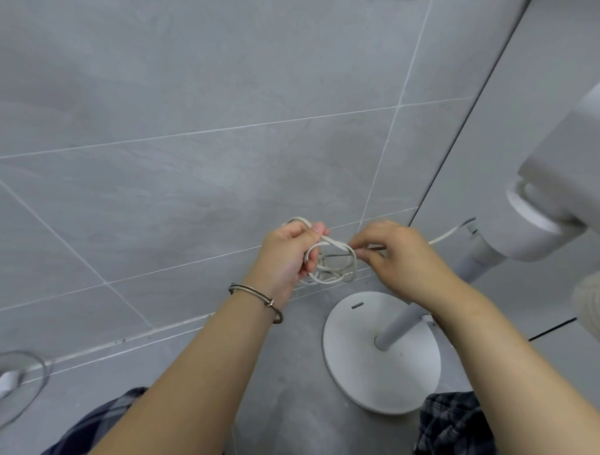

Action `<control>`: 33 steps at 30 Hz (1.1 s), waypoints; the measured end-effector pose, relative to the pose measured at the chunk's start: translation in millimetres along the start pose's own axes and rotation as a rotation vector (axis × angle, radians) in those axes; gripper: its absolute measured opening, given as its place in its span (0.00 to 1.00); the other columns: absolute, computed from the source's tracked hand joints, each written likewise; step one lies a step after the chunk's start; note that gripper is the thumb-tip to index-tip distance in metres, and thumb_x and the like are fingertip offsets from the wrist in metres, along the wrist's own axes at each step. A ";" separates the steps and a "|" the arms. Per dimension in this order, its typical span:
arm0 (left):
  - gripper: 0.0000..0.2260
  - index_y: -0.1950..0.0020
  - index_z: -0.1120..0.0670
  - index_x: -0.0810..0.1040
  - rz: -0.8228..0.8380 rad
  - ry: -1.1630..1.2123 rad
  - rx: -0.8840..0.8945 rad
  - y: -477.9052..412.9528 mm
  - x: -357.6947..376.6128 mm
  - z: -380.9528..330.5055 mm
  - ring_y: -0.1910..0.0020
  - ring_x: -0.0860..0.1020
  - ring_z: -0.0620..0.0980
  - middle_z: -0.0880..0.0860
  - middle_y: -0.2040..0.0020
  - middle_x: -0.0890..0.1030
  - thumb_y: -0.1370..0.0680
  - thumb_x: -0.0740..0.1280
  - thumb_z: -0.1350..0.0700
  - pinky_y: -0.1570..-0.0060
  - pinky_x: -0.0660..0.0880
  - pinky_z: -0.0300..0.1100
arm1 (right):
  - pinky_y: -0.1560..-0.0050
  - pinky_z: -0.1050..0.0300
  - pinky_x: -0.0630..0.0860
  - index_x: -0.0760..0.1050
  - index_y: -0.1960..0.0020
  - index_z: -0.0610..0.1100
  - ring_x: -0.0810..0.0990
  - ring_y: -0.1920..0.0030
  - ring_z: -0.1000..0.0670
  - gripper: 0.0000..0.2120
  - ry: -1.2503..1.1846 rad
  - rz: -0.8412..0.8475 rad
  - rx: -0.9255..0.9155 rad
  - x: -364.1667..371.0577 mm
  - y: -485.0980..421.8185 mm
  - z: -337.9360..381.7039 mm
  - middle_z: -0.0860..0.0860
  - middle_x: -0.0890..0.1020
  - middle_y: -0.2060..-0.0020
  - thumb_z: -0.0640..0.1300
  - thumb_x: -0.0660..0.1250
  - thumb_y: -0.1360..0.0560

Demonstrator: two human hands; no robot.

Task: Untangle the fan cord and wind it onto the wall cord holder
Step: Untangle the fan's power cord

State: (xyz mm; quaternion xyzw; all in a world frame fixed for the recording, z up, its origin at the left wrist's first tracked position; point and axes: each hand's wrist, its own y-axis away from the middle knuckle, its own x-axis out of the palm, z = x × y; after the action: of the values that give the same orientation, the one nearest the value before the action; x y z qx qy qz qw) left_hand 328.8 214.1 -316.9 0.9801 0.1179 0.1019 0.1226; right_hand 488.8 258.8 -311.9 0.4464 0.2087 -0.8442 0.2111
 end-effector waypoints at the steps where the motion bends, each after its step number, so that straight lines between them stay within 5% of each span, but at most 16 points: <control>1: 0.10 0.63 0.55 0.77 -0.009 -0.002 0.012 -0.5 -0.5 0.2 0.82 0.64 0.41 0.46 0.81 0.69 0.21 0.63 0.57 0.76 0.60 0.34 | 0.50 0.61 0.72 0.82 0.55 0.45 0.76 0.56 0.55 0.06 -0.060 0.037 0.029 -0.2 0.4 0.5 0.59 0.78 0.62 0.37 0.67 0.26; 5: 0.07 0.59 0.55 0.78 0.010 0.042 0.037 0.2 -0.3 -0.4 0.80 0.64 0.41 0.47 0.77 0.68 0.22 0.64 0.57 0.77 0.61 0.32 | 0.61 0.69 0.67 0.82 0.58 0.45 0.75 0.63 0.56 0.06 -0.061 -0.103 0.102 -0.1 0.0 4.4 0.58 0.77 0.67 0.39 0.67 0.26; 10: 0.08 0.48 0.51 0.79 0.096 0.318 0.010 0.6 1.3 -2.2 0.77 0.64 0.41 0.46 0.74 0.66 0.22 0.62 0.61 0.73 0.60 0.32 | 0.62 0.59 0.65 0.80 0.56 0.44 0.76 0.59 0.47 0.07 0.148 -0.206 0.249 -2.6 -2.1 1.1 0.51 0.77 0.64 0.39 0.64 0.24; 16: 0.11 0.50 0.51 0.78 0.109 0.475 0.033 -4.1 -9.3 -9.1 0.77 0.65 0.41 0.46 0.73 0.66 0.22 0.59 0.63 0.74 0.63 0.31 | 0.61 0.53 0.66 0.77 0.49 0.40 0.77 0.56 0.37 0.11 0.169 -0.346 0.423 -7.5 -3.0 -14.7 0.40 0.82 0.59 0.36 0.56 0.24; 22: 0.05 0.53 0.55 0.80 0.051 0.214 0.060 -2.4 -10.1 -9.8 0.78 0.64 0.42 0.45 0.76 0.66 0.23 0.64 0.60 0.74 0.64 0.33 | 0.63 0.54 0.63 0.75 0.46 0.42 0.72 0.61 0.41 0.14 0.066 -0.401 0.496 -9.4 -2.0 -20.4 0.40 0.80 0.61 0.34 0.53 0.25; 27: 0.05 0.57 0.54 0.81 -0.058 -0.114 0.052 -3.8 -11.8 -7.3 0.81 0.63 0.42 0.44 0.80 0.63 0.24 0.67 0.55 0.76 0.60 0.34 | 0.57 0.46 0.77 0.73 0.45 0.44 0.79 0.59 0.37 0.17 -0.084 -0.504 0.547 -10.3 -2.4 -20.6 0.41 0.81 0.62 0.33 0.52 0.28; 33: 0.08 0.60 0.54 0.80 -0.101 -0.264 -0.056 -10.0 -16.0 -3.3 0.78 0.68 0.46 0.50 0.76 0.67 0.23 0.64 0.55 0.75 0.64 0.34 | 0.61 0.45 0.80 0.69 0.40 0.45 0.80 0.71 0.44 0.18 -0.341 -0.567 0.544 -16.5 -1.0 -10.0 0.52 0.75 0.67 0.33 0.49 0.24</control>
State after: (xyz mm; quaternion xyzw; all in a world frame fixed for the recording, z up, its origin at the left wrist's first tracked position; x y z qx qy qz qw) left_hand 310.7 220.1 -319.2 0.9741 0.1471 -0.0310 0.1692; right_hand 503.3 267.8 -303.0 0.2649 0.0552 -0.9548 -0.1233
